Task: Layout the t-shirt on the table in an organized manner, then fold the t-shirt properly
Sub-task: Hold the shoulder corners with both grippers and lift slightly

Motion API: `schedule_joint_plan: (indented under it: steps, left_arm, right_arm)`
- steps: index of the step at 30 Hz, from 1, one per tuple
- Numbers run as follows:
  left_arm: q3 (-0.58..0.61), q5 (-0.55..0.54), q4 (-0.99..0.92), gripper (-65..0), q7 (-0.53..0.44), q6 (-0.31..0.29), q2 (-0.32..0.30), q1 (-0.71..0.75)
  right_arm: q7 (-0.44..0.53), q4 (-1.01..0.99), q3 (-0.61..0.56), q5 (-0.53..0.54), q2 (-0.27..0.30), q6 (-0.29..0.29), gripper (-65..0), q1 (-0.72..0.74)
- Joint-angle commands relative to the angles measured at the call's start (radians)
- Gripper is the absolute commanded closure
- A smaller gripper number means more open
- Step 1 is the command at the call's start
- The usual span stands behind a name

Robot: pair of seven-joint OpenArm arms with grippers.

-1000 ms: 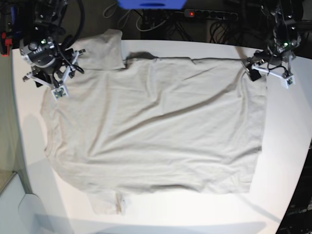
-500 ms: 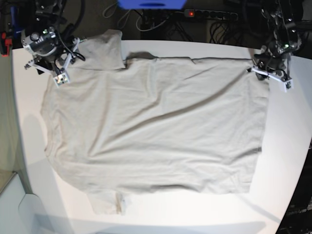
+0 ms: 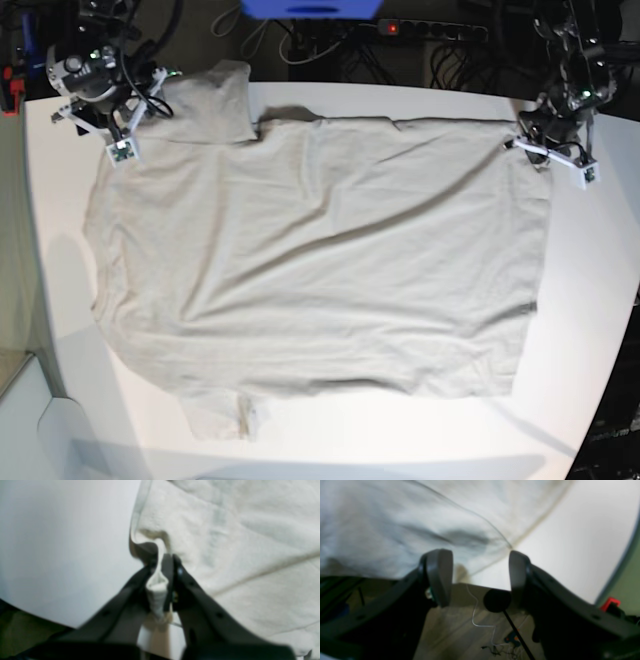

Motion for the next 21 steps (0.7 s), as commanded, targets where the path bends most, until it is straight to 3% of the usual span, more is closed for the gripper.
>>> schedule_joint_plan:
  steps: [1,11,21]
  left_arm:
    - [0.005,0.003,-0.011,-0.1,0.083,-0.003,0.002,0.014]
    - [0.007,0.003,-0.008,-0.1,0.083,-0.003,0.002,0.013]
    - [0.008,0.003,-0.008,-0.1,0.083,-0.003,0.002,0.016]
  right_arm:
    - [0.008,0.018,0.019,0.007,0.004,-0.001,-36.0,0.001]
    - [0.008,-0.013,0.042,0.01,-0.002,-0.001,-36.0,-0.022]
    - [0.01,-0.099,-0.009,0.01,-0.002,-0.001,-36.0,-0.021]
